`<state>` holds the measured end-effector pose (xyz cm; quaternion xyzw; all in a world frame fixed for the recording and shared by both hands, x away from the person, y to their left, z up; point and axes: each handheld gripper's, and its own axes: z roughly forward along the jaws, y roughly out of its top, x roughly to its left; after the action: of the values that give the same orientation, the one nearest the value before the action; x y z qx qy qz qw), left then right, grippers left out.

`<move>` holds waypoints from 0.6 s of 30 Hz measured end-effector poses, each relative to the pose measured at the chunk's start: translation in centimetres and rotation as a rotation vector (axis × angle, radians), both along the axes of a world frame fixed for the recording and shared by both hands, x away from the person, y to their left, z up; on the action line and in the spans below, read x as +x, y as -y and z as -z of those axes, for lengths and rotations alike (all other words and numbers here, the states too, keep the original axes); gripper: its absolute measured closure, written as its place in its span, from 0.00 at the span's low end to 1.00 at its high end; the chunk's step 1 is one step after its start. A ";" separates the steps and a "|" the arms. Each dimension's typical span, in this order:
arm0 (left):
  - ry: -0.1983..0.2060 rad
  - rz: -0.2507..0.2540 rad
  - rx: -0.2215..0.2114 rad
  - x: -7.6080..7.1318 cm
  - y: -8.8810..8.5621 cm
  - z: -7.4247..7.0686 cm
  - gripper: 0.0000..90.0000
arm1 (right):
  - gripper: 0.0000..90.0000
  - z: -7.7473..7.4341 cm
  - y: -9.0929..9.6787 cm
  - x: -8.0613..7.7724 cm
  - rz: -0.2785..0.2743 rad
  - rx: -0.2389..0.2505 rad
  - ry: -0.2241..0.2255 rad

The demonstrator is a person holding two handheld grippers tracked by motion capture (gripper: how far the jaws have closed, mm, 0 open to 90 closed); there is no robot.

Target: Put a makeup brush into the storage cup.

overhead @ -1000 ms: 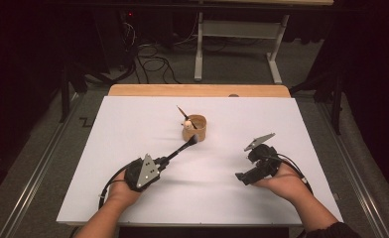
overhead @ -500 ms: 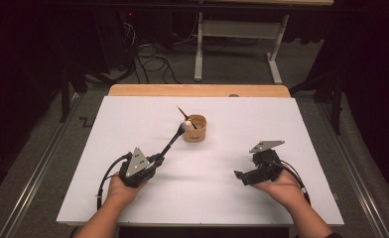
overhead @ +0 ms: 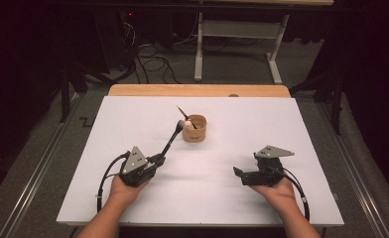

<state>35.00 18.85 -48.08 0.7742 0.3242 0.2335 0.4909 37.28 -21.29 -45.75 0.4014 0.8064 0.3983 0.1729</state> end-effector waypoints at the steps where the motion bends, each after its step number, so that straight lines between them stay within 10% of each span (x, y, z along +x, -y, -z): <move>1: -0.003 -0.004 -0.006 0.0 0.0 0.0 0.88 | 0.08 0.0 0.1 -0.1 0.012 0.023 0.010; 8: -0.018 -0.013 -0.026 0.0 0.2 0.0 0.88 | 0.10 0.2 0.6 -0.6 0.016 0.051 0.044; 18: 0.005 -0.150 -0.021 -0.4 0.7 -0.6 0.88 | 0.11 0.1 0.6 -0.7 -0.011 0.066 0.056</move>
<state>34.61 18.16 -47.51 0.7418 0.3827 0.2681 0.4810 36.57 -21.89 -45.81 0.3911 0.7899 0.4369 0.1797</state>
